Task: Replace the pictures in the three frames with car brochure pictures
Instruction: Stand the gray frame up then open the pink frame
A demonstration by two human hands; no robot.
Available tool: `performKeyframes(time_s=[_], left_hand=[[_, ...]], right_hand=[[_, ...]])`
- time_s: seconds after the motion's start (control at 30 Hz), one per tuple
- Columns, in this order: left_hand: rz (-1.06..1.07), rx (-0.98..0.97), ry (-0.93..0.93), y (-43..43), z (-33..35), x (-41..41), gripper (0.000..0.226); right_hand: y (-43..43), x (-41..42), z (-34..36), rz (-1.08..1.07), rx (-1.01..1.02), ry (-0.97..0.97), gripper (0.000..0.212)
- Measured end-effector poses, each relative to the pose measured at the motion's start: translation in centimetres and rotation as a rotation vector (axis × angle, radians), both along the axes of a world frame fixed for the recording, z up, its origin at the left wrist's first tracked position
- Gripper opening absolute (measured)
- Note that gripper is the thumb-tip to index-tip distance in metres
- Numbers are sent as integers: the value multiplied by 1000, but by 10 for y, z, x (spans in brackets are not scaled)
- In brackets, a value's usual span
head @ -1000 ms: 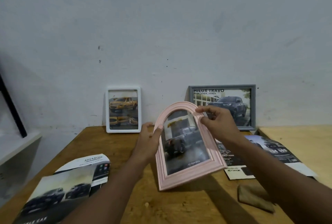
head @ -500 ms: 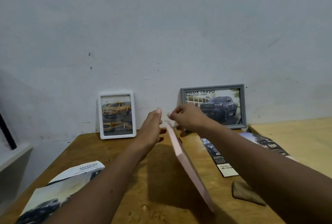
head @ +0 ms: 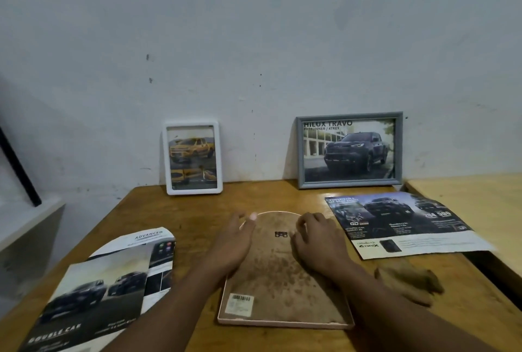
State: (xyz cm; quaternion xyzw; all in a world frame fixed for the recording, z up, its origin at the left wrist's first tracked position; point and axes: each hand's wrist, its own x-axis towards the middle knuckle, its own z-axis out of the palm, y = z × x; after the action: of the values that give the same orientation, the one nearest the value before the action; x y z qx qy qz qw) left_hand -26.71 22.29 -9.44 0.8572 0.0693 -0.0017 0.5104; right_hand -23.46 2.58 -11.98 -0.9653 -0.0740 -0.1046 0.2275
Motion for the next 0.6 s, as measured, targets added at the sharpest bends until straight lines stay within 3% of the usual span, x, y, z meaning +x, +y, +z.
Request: performKeyframes(time_s=[0.27, 0.4, 0.6], left_hand=[[-18, 430, -154, 3, -33, 13, 63], [-72, 432, -150, 1, -37, 16, 69], [-80, 316, -125, 3, -45, 20, 90]], right_hand=[[4, 26, 2, 182, -143, -1, 43], [13, 43, 8, 310, -160, 75, 46], [22, 54, 1, 292, -128, 10, 48]])
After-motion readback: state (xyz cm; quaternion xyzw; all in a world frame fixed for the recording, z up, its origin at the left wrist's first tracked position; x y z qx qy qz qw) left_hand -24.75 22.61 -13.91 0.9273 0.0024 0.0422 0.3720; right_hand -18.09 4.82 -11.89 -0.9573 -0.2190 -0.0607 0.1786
